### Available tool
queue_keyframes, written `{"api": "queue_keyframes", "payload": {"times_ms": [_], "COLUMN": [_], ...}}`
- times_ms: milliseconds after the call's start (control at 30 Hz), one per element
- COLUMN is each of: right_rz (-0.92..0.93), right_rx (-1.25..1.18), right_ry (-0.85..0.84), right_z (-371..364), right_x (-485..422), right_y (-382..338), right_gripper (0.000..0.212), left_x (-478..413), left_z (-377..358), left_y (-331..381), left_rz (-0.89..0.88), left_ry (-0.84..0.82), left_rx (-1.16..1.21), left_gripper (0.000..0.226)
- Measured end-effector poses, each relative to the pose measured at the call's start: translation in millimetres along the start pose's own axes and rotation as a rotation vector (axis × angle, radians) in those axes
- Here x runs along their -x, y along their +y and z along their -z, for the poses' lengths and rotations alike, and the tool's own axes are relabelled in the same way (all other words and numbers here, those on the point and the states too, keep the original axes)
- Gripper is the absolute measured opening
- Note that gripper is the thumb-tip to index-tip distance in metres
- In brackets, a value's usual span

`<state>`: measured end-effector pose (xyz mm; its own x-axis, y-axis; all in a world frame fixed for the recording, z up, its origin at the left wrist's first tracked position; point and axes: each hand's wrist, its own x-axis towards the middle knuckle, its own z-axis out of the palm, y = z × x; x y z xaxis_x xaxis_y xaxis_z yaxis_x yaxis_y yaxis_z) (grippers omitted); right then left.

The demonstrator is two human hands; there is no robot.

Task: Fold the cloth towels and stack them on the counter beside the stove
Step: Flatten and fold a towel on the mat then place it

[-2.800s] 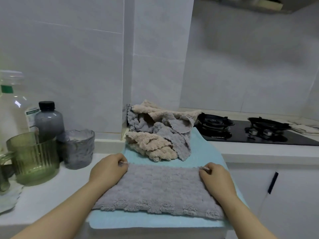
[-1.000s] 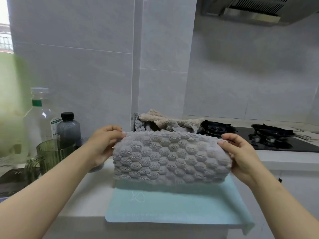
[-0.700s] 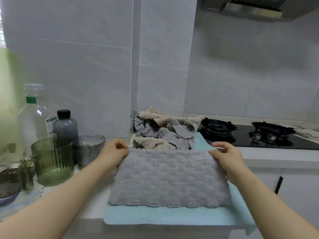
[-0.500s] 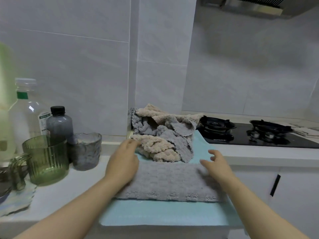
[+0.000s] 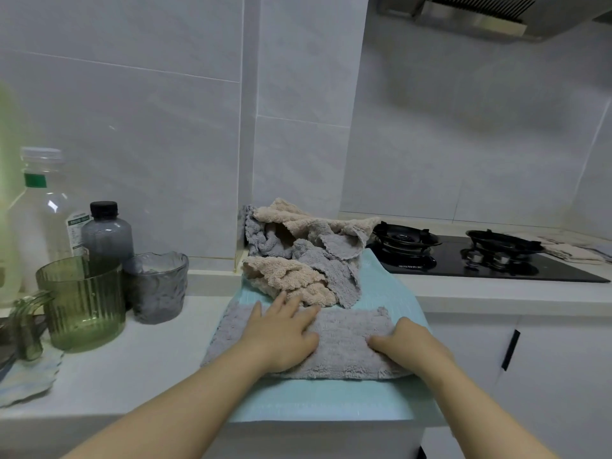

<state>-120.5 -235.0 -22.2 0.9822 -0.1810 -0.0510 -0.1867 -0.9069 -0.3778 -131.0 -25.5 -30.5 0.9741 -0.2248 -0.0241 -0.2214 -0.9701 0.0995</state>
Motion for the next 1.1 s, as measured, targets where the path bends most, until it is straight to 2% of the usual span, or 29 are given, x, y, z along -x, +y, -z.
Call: {"api": "queue_keyframes", "payload": {"times_ms": [67,233,333,400,467,533,633,700,767,833,933,1000,1100], "right_rz": [-0.004,-0.022,-0.008,0.004,0.005,0.018,0.054,0.100,0.161,0.223,0.308,0.378,0.489], "right_rx": [-0.092,-0.334,-0.506,-0.613,-0.698,-0.800,-0.958,-1.006,-1.022,-1.033,-0.997,-0.911,-0.813], "right_ry": [-0.018,-0.024,-0.024,-0.029,-0.032,-0.040,-0.045,-0.008,0.029,0.054,0.024,0.001,-0.124], "right_z": [0,1,3,6,11,14,16,15,14,11,1,-10,-23], "right_x": [-2,0,4,5,8,10,15,19,24,30,42,51,61], "right_y": [5,11,7,4,-1,-12,-36,-53,-72,-90,-116,-129,-142], "right_gripper": [0.036,0.034,0.028,0.023,0.018,0.013,0.012,0.011,0.017,0.023,0.008,0.010,0.011], "left_x": [2,2,3,6,11,14,19,22,23,23,26,27,29], "left_z": [-8,-14,-4,1,7,11,5,-6,-12,-12,-8,-7,1], "left_y": [8,12,7,-3,-21,-45,-69,-76,-81,-84,-85,-86,-82], "left_rz": [-0.033,-0.013,-0.038,-0.036,0.010,0.076,0.082,0.039,0.045,0.096,0.143,0.133,0.102], "left_ry": [-0.017,-0.103,-0.107,0.025,0.209,0.289,0.150,0.128,0.194,0.260,0.315,0.323,0.334], "left_rx": [0.019,-0.028,0.053,0.146,0.117,0.112,0.297,0.309,0.439,0.716,1.105,1.234,1.413], "left_gripper": [0.060,0.063,0.063,0.058,0.050,0.044,0.040,0.038,0.033,0.025,0.025,0.034,0.025]}}
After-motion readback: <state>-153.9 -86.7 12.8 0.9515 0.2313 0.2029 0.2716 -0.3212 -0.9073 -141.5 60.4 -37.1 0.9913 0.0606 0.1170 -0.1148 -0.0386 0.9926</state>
